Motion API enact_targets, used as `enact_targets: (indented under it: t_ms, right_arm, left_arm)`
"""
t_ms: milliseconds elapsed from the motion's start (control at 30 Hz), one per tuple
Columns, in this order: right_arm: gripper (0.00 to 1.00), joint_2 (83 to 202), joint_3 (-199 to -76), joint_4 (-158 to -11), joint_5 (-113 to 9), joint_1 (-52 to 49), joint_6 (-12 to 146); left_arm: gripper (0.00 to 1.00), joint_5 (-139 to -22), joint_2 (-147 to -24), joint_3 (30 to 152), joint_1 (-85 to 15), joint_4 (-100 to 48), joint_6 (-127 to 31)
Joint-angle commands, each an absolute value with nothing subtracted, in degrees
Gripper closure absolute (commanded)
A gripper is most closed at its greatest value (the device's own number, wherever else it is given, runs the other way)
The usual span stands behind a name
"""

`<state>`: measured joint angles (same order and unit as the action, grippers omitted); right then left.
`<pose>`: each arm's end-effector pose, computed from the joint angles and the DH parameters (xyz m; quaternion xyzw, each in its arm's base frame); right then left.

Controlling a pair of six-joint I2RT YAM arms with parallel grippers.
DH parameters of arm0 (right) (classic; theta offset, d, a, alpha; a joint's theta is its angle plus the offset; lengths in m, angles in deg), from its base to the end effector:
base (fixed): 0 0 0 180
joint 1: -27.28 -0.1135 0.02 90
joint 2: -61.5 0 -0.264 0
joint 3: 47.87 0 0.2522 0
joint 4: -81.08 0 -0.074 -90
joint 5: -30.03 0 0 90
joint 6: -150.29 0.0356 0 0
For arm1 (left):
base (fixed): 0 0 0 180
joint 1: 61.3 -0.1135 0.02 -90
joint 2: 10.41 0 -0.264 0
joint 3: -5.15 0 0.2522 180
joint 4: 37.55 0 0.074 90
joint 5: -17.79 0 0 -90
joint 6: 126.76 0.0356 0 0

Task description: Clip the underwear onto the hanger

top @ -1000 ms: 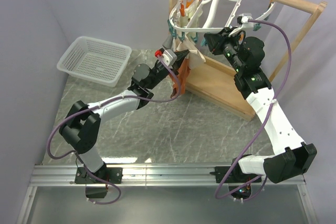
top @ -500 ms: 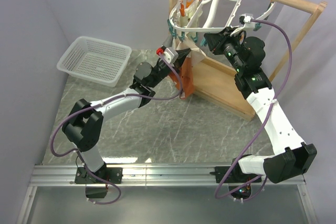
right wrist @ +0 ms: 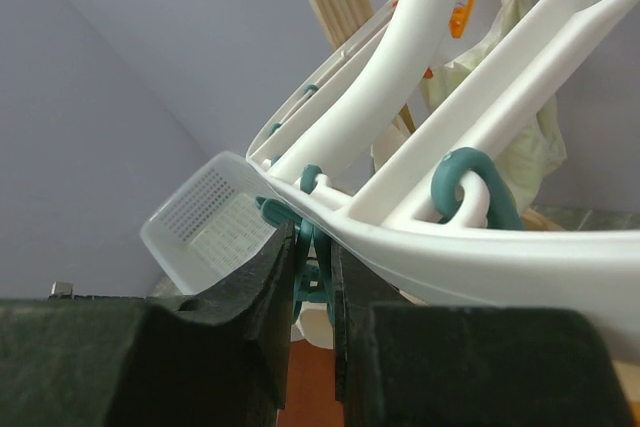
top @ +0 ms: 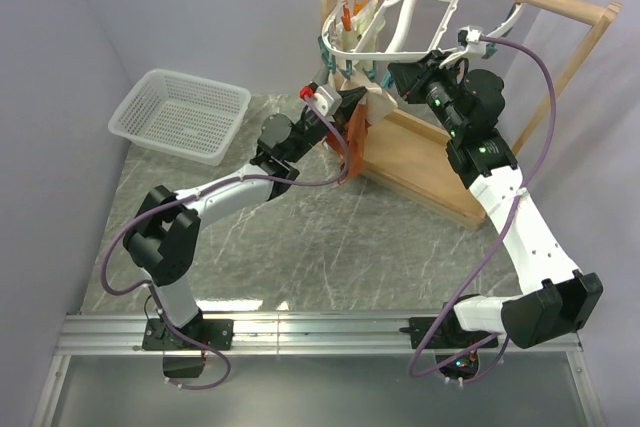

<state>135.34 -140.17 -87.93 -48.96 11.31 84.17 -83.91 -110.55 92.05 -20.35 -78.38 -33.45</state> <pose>0.2806 0.0874 0.4611 -0.0267 0.6599 0.3145 0.6819 0.3038 -0.2732 0.3660 0.2749 0.4446 -0.3245 0.7883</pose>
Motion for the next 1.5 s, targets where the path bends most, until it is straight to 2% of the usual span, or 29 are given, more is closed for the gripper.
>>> enact_targets:
  t_ms: [0,1467]
  right_arm:
    - [1.00,137.3,-141.5,-87.8,-41.2,10.4,88.9]
    - [1.00,139.1,-141.0,-89.1,-40.3,10.8,93.4]
  left_arm:
    - [1.00,-84.3,-110.7,94.7,-20.4,-80.2,-35.1]
    - [1.00,-85.0,-113.1,98.4,-19.5,-80.8,-36.3]
